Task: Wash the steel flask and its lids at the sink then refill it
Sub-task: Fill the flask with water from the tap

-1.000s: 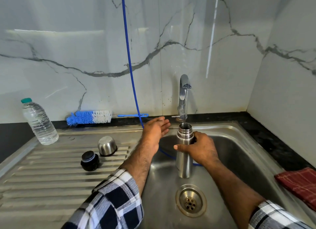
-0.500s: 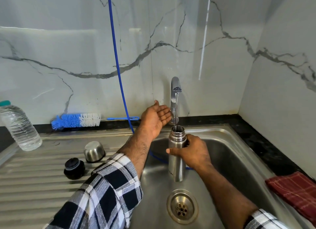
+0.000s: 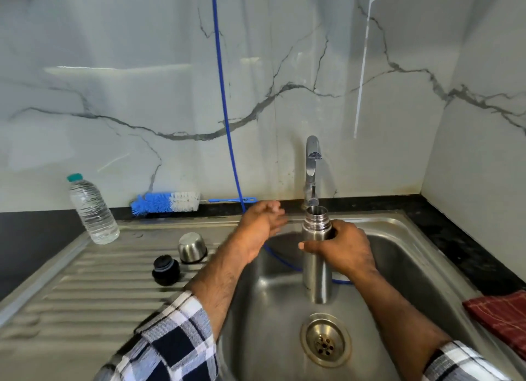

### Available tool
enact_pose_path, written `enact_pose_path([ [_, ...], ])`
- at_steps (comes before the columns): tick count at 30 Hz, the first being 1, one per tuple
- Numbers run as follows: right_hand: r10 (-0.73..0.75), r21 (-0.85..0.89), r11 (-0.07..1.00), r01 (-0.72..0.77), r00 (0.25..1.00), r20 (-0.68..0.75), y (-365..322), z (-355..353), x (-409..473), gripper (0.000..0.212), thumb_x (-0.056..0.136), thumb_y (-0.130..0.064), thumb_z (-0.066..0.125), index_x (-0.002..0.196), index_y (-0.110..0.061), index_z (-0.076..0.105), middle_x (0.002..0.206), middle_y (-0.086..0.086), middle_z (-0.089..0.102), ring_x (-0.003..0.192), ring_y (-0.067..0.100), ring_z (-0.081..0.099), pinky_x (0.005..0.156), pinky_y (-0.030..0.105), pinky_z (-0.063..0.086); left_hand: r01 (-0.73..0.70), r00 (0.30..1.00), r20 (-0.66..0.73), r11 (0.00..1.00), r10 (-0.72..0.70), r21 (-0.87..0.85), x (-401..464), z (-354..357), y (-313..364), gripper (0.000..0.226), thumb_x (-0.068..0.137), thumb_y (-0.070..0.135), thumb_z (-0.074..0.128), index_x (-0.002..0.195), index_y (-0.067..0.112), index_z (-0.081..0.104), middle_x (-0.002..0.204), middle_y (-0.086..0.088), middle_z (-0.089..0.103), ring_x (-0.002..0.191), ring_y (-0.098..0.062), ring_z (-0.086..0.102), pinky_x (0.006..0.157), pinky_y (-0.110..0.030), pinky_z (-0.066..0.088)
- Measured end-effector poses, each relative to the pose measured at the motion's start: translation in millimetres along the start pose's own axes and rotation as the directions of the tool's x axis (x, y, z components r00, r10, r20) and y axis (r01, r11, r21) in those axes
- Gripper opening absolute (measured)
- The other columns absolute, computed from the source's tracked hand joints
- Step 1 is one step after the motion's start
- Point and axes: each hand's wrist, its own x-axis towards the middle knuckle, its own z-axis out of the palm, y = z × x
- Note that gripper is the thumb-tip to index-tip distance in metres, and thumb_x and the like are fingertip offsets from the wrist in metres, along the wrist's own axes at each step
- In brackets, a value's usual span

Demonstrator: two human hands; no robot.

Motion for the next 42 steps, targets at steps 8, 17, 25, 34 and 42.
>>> enact_pose_path([
  [8,-0.127,0.076,0.988,0.131,0.991,-0.051,-60,-33,-30,0.054,0.059,-0.053,0.098,0.100,-0.029,0.073,0.090,-0.011,0.076,0.084,0.011,0.071,0.084,0.043,0.061,-0.112,0.988,0.144,0.901,0.056,0.420,-86,-36,-28,0.061,0.075,-0.004,0.091,0.121,0.019,0.058,0.118,0.002,0.065,0.102,-0.011,0.064,0.087,-0.020,0.057],
  [17,-0.270,0.232,0.937,0.260,0.963,0.012,-171,-36,-63,0.065,0.048,-0.064,0.097,0.096,-0.026,0.075,0.085,-0.008,0.079,0.078,0.013,0.077,0.078,0.044,0.066,-0.238,0.967,0.006,0.899,0.253,0.368,-131,-42,10,0.086,0.053,0.037,0.107,0.125,0.035,0.060,0.113,0.013,0.073,0.103,-0.003,0.071,0.088,-0.027,0.062],
  [25,-0.438,0.406,0.845,0.348,0.886,0.153,-244,9,-82,0.073,0.054,-0.075,0.092,0.104,-0.024,0.076,0.093,0.000,0.081,0.088,0.021,0.079,0.082,0.051,0.066,-0.370,0.837,-0.276,0.861,0.472,0.350,-141,-111,42,0.064,0.061,0.029,0.104,0.115,0.026,0.069,0.099,0.005,0.079,0.088,-0.008,0.076,0.075,-0.025,0.061],
  [34,-0.324,0.501,0.846,0.181,0.922,0.213,-253,106,-37,0.050,0.097,-0.067,0.060,0.105,-0.020,0.073,0.096,0.002,0.080,0.092,0.022,0.077,0.081,0.042,0.064,-0.341,0.720,-0.486,0.862,0.496,0.374,-131,-223,65,0.069,0.065,0.024,0.102,0.121,0.031,0.061,0.105,0.011,0.072,0.093,-0.005,0.070,0.073,-0.024,0.056],
  [42,-0.240,-0.242,0.928,0.282,0.952,0.190,-207,206,56,0.029,0.096,-0.019,0.064,0.123,-0.011,0.072,0.129,0.016,0.069,0.121,0.037,0.062,0.098,0.036,0.050,-0.382,0.662,-0.561,0.868,0.497,0.317,-106,-257,46,0.072,0.066,0.027,0.102,0.125,0.031,0.061,0.105,0.012,0.073,0.087,0.001,0.073,0.066,-0.013,0.057],
])
